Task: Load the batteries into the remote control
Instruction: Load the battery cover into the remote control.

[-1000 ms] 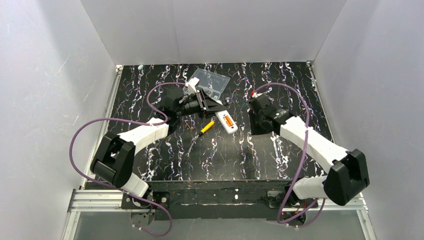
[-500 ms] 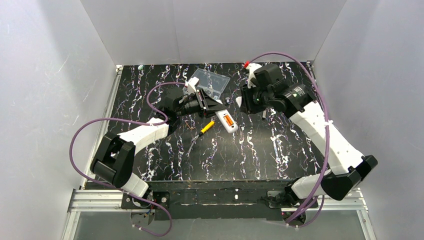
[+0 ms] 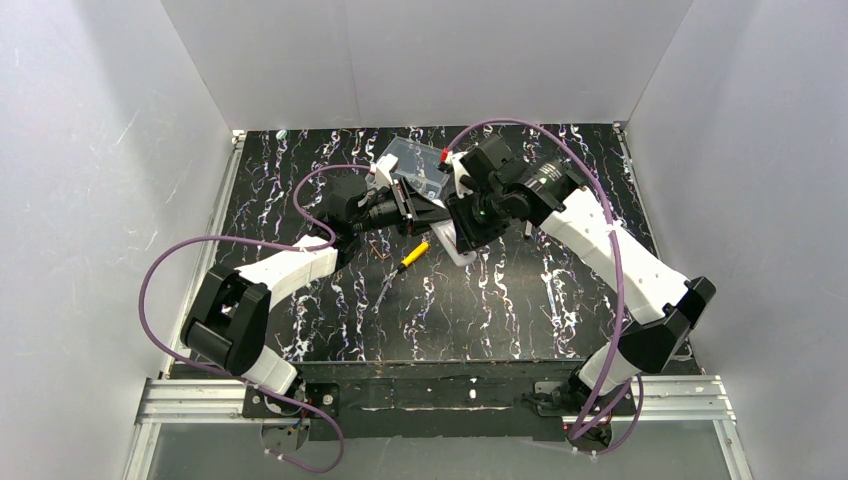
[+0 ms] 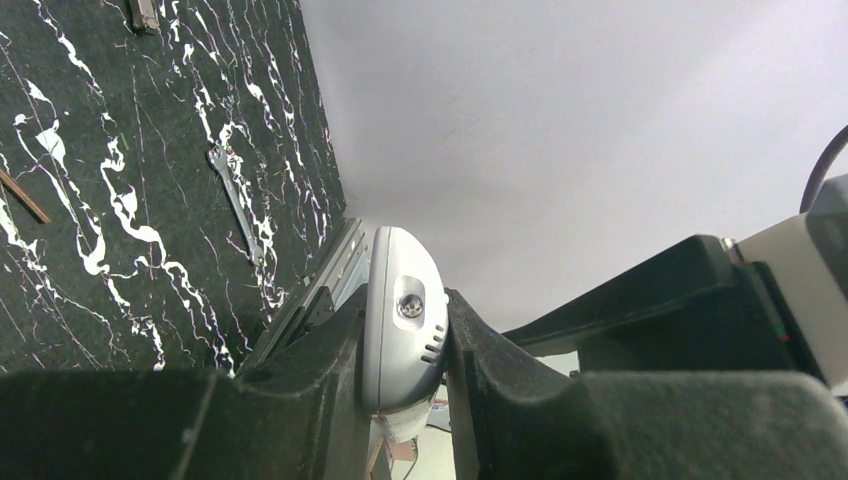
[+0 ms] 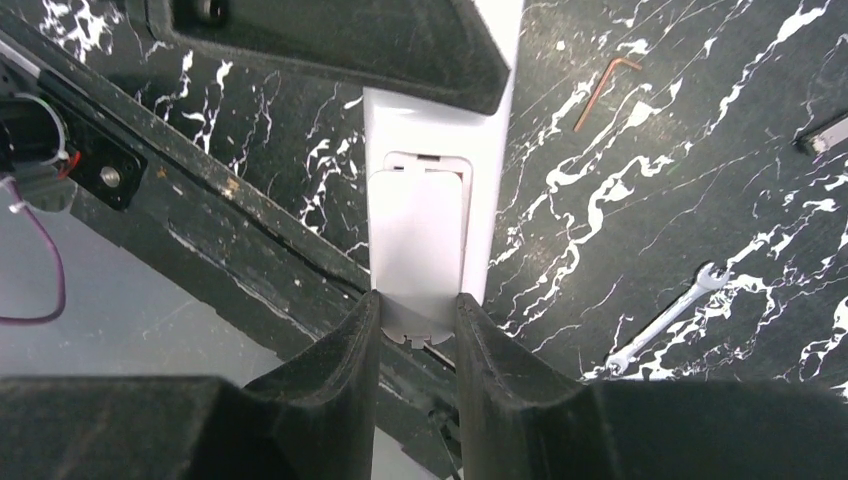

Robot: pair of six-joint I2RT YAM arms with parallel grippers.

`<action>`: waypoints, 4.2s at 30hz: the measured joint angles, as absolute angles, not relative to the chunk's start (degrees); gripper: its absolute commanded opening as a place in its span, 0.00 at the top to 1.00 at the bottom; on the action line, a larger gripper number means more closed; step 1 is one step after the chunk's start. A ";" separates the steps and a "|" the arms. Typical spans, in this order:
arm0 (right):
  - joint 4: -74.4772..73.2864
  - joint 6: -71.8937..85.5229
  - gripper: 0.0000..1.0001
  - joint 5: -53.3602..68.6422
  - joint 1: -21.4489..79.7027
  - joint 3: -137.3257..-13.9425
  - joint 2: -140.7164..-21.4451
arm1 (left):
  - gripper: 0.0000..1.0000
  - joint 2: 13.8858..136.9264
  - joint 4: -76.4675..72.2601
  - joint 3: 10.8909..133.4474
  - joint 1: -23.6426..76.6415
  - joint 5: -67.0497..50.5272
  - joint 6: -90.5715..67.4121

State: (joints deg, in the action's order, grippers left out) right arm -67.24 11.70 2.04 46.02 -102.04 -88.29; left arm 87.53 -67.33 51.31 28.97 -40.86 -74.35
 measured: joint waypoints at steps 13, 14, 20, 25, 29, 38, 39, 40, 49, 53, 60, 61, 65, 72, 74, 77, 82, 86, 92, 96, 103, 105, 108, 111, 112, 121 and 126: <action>-70.46 12.10 0.73 -0.05 47.00 -102.80 -89.97 | 1.00 87.53 -67.33 51.31 28.97 -40.84 -74.30; -70.48 12.16 0.73 -0.30 47.00 -102.89 -90.08 | 1.00 87.53 -67.33 51.31 28.97 -40.84 -74.30; -70.50 12.49 0.73 -0.97 47.00 -103.39 -90.89 | 1.00 87.53 -67.31 51.31 28.97 -40.84 -74.17; -70.43 12.95 0.73 -0.89 47.00 -103.85 -91.74 | 1.00 87.53 -67.18 51.20 28.97 -40.60 -74.11; -70.54 13.23 0.73 -0.86 47.00 -104.53 -92.42 | 1.00 87.53 -67.11 51.09 28.93 -40.18 -74.11; -70.89 13.61 0.73 -0.84 47.00 -105.43 -93.45 | 1.00 87.53 -66.89 51.07 28.77 -39.79 -73.49; -71.05 13.65 0.73 -0.84 47.00 -105.62 -93.62 | 1.00 87.53 -66.87 51.07 28.75 -39.79 -73.45; -71.09 13.72 0.73 -0.82 47.00 -105.69 -93.73 | 1.00 87.53 -66.87 51.07 28.75 -39.77 -73.41; -71.75 14.20 0.71 0.38 47.00 -106.85 -94.63 | 1.00 87.53 -66.48 51.07 28.75 -39.83 -73.01; -72.10 14.41 0.70 0.36 47.00 -107.15 -95.37 | 1.00 87.53 -66.43 51.07 28.71 -39.79 -72.77; -72.14 14.61 0.63 0.40 47.00 -107.22 -96.14 | 1.00 87.53 -65.47 51.05 28.60 -39.62 -72.14; -72.12 14.66 0.61 0.43 47.00 -107.24 -96.14 | 1.00 87.53 -65.49 51.05 28.60 -39.62 -72.14; -72.12 14.83 0.53 0.43 47.00 -107.26 -96.14 | 1.00 87.53 -65.49 51.05 28.60 -39.62 -72.12; -71.90 14.90 0.47 0.62 47.00 -107.26 -96.16 | 1.00 87.53 -65.52 51.05 28.62 -39.62 -72.12; -71.85 14.90 0.45 0.64 47.07 -107.26 -96.16 | 1.00 87.53 -65.52 51.05 28.62 -39.62 -72.12; -71.79 15.05 0.40 0.64 47.07 -107.26 -96.16 | 1.00 87.53 -65.52 51.05 28.62 -39.59 -72.10; -70.67 15.11 0.31 -0.95 47.18 -107.48 -95.96 | 1.00 87.53 -65.69 51.05 28.62 -39.68 -72.27; -67.55 15.86 0.29 -1.78 47.13 -107.15 -93.86 | 1.00 87.53 -65.69 51.03 28.62 -39.77 -72.47; -58.02 20.51 0.29 1.02 43.03 -98.10 -82.65 | 1.00 87.53 -65.73 50.98 28.62 -39.77 -72.62; -48.62 27.14 0.29 5.54 35.18 -84.84 -72.62 | 1.00 87.53 -65.76 50.96 28.62 -39.81 -72.62; -38.33 36.10 0.30 12.84 30.72 -70.87 -66.85 | 1.00 87.53 -66.30 50.98 28.62 -39.81 -73.10; -36.05 37.87 0.31 15.27 30.50 -68.69 -67.33 | 1.00 87.53 -66.63 50.98 28.62 -39.81 -73.28; -33.93 40.12 0.31 17.96 30.48 -66.41 -67.79 | 1.00 87.53 -67.00 50.98 28.62 -39.83 -73.49; -32.86 40.80 0.34 19.31 30.48 -65.98 -67.94 | 1.00 87.53 -67.02 50.98 28.62 -39.83 -73.52; -32.56 40.82 0.35 19.70 30.48 -65.98 -67.94 | 1.00 87.53 -67.05 50.98 28.62 -39.83 -73.52; -32.88 39.70 0.47 21.89 30.44 -66.06 -70.76 | 1.00 87.53 -67.02 50.98 28.62 -39.81 -73.36; -33.54 38.74 0.48 22.87 30.44 -67.00 -72.60 | 1.00 87.57 -65.98 50.94 28.58 -39.57 -72.51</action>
